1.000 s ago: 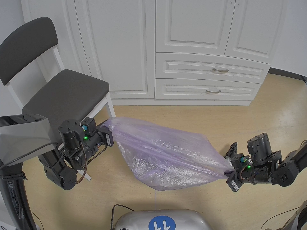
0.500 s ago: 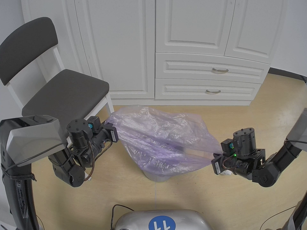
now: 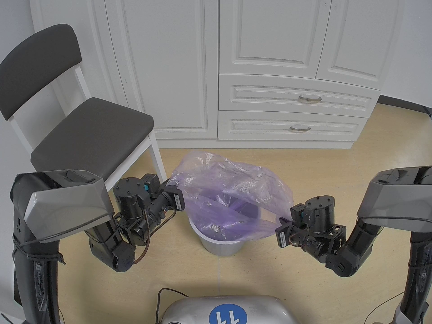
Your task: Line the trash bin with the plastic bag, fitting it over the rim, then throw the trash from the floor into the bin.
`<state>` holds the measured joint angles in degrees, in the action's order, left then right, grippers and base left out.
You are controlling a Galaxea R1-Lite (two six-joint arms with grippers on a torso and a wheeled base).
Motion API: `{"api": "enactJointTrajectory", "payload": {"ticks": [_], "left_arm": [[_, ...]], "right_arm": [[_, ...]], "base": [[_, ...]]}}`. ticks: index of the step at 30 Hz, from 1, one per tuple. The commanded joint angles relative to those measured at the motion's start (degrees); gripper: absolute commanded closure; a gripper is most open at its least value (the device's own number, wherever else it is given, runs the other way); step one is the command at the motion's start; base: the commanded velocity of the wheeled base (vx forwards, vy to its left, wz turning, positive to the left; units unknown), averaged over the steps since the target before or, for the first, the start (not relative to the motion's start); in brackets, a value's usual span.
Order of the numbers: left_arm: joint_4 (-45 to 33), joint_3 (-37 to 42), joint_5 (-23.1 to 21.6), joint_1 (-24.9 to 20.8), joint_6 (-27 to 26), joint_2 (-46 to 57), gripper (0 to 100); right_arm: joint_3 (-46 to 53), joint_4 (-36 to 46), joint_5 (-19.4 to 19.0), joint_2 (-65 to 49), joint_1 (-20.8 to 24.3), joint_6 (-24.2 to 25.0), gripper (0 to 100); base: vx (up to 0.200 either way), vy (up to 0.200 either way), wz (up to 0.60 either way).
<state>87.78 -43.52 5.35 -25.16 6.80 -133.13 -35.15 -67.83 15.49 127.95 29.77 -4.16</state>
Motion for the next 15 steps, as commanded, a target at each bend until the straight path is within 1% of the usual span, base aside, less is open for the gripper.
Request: {"api": "enactJointTrajectory", "payload": {"ticks": [1, 8, 10, 13, 14, 15], "left_arm": [[0.02, 0.37, 0.01, -0.33, -0.03, -1.16, 100], [-0.16, 0.37, 0.01, 0.02, 0.05, -1.6, 100], [-0.25, -0.07, 0.01, 0.2, 0.05, -3.27, 100], [-0.77, 0.01, 0.1, 0.38, -0.03, -4.06, 100], [-1.83, -0.16, 0.1, 0.55, -0.03, -4.33, 100], [-2.0, -0.25, 0.1, 0.55, -0.03, -4.42, 100]], "right_arm": [[-2.12, 0.06, 0.06, 4.41, 1.26, 2.49, 100], [-3.0, -0.02, -0.2, 4.41, 0.9, 3.37, 100], [-3.7, -0.11, -0.73, 5.11, 0.64, 4.07, 100], [-4.49, -1.61, -2.05, 5.9, 0.73, 6.27, 100], [-4.84, -2.66, -3.72, 6.26, 0.9, 8.2, 100], [-4.84, -2.66, -3.89, 6.26, 0.99, 8.29, 100]], "base": [[0.0, 0.0, 0.0], [0.0, 0.0, 0.0], [0.0, 0.0, 0.0], [0.0, 0.0, 0.0], [0.0, 0.0, 0.0], [0.0, 0.0, 0.0]]}}
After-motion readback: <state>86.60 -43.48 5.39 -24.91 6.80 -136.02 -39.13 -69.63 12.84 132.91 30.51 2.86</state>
